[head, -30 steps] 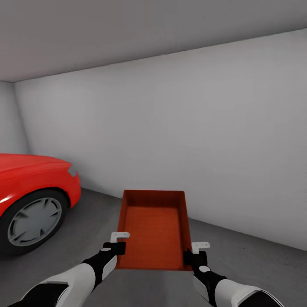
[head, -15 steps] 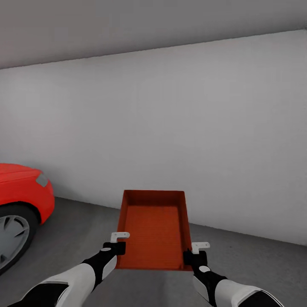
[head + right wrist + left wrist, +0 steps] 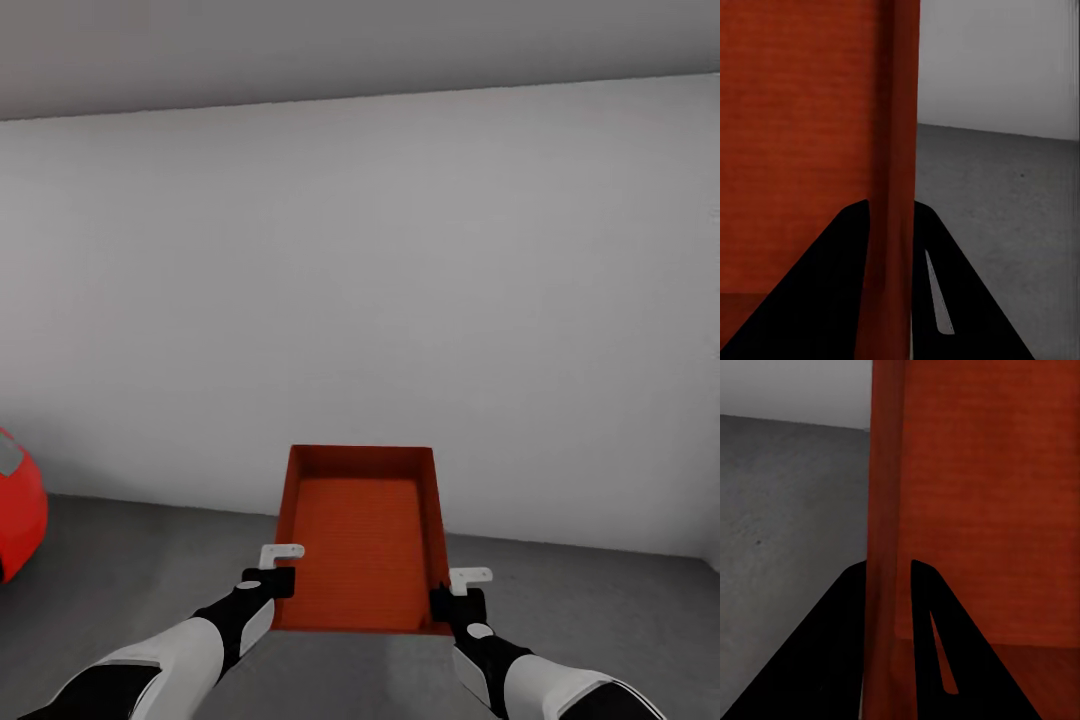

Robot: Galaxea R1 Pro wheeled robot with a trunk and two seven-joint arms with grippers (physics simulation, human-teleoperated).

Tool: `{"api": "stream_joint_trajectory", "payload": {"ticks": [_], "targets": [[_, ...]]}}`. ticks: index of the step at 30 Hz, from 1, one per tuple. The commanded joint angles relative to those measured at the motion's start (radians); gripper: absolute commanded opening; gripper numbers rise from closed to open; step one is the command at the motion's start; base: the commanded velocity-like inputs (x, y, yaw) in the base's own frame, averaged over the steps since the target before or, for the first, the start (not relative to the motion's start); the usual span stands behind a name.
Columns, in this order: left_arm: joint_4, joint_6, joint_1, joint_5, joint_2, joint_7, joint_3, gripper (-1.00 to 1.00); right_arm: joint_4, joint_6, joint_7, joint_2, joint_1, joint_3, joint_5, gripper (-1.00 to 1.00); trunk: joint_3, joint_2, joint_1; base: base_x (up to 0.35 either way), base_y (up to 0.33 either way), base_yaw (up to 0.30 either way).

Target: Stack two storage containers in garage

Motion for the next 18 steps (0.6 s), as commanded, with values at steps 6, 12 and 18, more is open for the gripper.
{"api": "stream_joint_trajectory", "payload": {"ticks": [6, 12, 18], "targets": [[0.002, -0.003, 0.000, -0.001, 0.070, 0.011, 0.056, -1.00, -0.003, -0.017, 0.000, 0.001, 0.000, -0.044, 0.019, -1.00, 0.000, -0.001, 0.001, 0.322, 0.101, -0.279], [0.002, -0.003, 0.000, -0.001, 0.070, 0.011, 0.056, -1.00, -0.003, -0.017, 0.000, 0.002, -0.001, -0.044, 0.019, -1.00, 0.000, -0.001, 0.001, 0.322, 0.101, -0.280], [0.002, -0.004, 0.000, -0.001, 0.070, 0.011, 0.056, -1.00, -0.003, -0.017, 0.000, 0.002, -0.001, -0.044, 0.019, -1.00, 0.000, -0.001, 0.001, 0.322, 0.091, -0.269]]}}
